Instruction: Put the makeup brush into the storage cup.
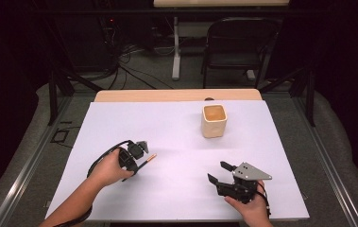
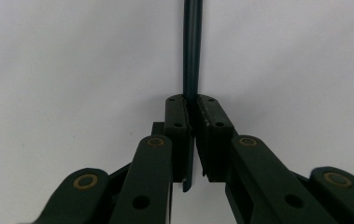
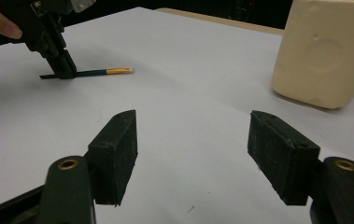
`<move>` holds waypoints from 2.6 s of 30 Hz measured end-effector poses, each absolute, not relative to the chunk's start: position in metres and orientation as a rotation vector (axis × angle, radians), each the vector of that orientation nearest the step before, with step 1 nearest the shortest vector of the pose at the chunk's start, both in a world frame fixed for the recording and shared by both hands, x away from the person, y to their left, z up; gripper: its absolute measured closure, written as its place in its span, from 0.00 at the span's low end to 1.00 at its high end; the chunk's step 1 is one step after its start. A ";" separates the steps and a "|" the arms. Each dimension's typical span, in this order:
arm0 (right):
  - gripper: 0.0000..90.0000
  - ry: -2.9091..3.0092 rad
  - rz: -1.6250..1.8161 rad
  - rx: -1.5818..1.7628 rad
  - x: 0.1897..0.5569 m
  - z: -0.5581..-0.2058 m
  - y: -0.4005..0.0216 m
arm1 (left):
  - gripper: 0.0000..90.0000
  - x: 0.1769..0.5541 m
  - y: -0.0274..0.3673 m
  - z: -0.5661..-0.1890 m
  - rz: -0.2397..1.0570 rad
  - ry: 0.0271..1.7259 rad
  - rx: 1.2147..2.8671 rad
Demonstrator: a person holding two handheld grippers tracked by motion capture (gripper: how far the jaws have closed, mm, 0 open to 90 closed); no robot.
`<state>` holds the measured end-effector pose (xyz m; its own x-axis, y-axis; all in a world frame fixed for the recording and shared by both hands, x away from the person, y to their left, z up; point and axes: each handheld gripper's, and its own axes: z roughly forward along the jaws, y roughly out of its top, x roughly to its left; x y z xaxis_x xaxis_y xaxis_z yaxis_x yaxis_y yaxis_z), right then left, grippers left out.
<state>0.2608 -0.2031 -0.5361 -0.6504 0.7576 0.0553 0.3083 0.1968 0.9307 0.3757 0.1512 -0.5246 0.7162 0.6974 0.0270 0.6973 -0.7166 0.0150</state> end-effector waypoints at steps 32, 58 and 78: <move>0.36 2.057 1.451 0.994 0.261 -0.537 -0.202 | 0.94 0.364 0.169 -0.489 0.130 1.092 2.731; 0.36 2.067 1.453 1.017 0.262 -0.538 -0.202 | 0.94 0.332 0.180 -0.468 0.178 0.974 2.360; 0.37 2.063 1.447 1.005 0.261 -0.538 -0.199 | 0.94 0.300 0.189 -0.470 0.282 0.914 2.040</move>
<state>0.2614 -0.1988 -0.5382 -0.6471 0.7600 0.0611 0.3163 0.1947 0.9285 0.3002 0.1889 -0.4696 0.7063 0.6959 -0.1300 0.5016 -0.3623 0.7855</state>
